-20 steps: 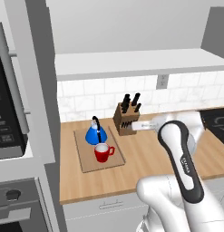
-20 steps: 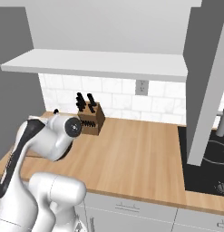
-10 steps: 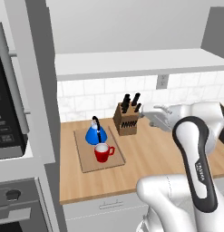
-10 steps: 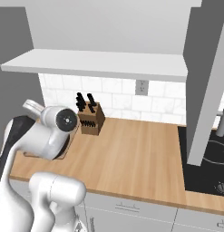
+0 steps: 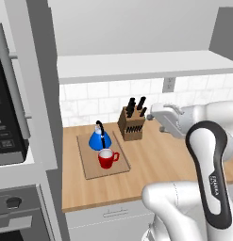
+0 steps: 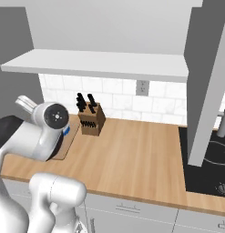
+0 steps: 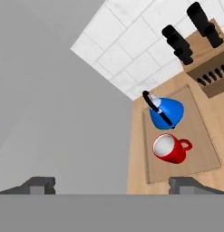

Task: Pick the kettle from the counter and place it on the tray. Then pick the mug from the cabinet and place it on the tray. Then close the cabinet doors.

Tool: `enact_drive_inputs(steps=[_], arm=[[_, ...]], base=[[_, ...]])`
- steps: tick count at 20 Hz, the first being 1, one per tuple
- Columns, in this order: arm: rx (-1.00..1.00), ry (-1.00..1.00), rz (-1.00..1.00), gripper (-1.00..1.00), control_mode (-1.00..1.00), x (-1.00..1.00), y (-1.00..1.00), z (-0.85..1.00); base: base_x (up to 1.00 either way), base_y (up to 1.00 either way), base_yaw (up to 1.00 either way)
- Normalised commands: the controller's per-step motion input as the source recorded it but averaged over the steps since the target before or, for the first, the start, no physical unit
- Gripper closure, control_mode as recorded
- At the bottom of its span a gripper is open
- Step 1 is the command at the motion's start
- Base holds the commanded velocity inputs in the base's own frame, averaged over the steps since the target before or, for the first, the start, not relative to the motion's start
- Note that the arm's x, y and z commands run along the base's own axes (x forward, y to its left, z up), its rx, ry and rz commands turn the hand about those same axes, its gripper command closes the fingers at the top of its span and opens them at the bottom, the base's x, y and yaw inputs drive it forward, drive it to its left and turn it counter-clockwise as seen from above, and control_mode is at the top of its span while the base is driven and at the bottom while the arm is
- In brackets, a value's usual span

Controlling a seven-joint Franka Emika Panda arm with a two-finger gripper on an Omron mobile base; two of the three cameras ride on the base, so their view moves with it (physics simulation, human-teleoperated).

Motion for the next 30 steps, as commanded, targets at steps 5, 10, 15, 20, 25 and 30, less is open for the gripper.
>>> enact_drive_inputs(steps=[5, 10, 15, 20, 25, 30], arm=[[0.03, 0.0, 0.0, -1.0, -1.0, -0.23, 0.06, 0.0], [0.06, 0.0, 0.0, -1.0, -1.0, -0.29, 0.08, 0.0], [0.03, 0.0, 0.0, -1.0, -1.0, -0.28, 0.19, 0.0], [0.03, 0.0, 0.0, -1.0, -1.0, -0.29, 0.24, 0.0], [0.01, 0.0, 0.0, -1.0, -1.0, -0.18, 0.29, 0.0], [-0.01, -0.05, -0.12, -1.0, -1.0, -0.23, 0.11, 0.0]], base=[[0.0, 0.0, 0.0], [0.0, 0.0, 0.0], [0.0, 0.0, 0.0], [0.0, 0.0, 0.0], [0.0, 0.0, 0.0], [0.0, 0.0, 0.0]])
